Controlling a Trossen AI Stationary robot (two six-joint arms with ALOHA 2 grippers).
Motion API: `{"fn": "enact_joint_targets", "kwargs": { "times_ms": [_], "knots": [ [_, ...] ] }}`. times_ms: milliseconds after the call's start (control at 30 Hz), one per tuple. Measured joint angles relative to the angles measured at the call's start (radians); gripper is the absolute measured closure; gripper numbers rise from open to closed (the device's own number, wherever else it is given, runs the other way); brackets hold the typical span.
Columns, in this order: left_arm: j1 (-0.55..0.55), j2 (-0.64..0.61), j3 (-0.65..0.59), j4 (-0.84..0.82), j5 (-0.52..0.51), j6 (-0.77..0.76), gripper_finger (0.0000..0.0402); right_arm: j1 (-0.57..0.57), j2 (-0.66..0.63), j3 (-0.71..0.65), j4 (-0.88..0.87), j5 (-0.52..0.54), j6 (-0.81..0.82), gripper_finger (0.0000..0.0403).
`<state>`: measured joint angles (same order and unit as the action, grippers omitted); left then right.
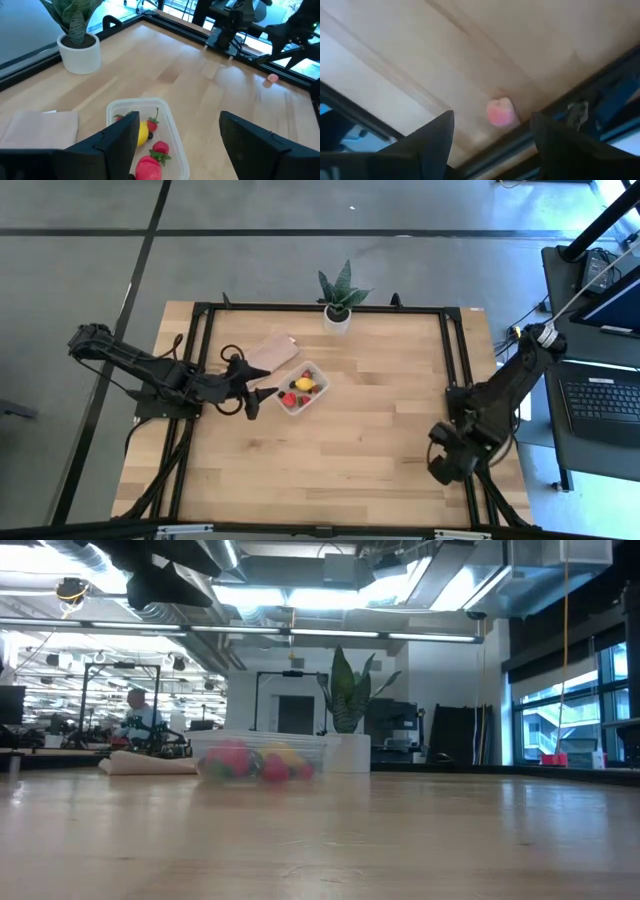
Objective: Pick and placing Produce into tupperware
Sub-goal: Put the pink peach into the transparent bin
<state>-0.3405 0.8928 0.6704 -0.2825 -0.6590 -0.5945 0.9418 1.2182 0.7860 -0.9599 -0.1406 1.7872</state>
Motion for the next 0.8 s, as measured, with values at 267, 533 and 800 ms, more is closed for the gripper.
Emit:
{"fn": "enact_joint_targets", "kwargs": {
  "times_ms": [267, 533, 800],
  "knots": [
    [0.0, 0.0, 0.0, 0.0, 0.0, 0.0, 0.0135, 0.118, 0.119, -0.002, 0.025, -0.031, 0.062, 0.0139],
    [0.003, 0.0, 0.0, 0.0, -0.001, 0.0, 0.0134, 0.144, 0.245, -0.002, 0.119, -0.034, 0.073, 0.0139],
    [0.002, 0.0, 0.0, 0.007, -0.001, -0.003, 0.0138, 0.143, 0.322, -0.016, 0.143, -0.027, 0.066, 0.0139]
  ]
}}
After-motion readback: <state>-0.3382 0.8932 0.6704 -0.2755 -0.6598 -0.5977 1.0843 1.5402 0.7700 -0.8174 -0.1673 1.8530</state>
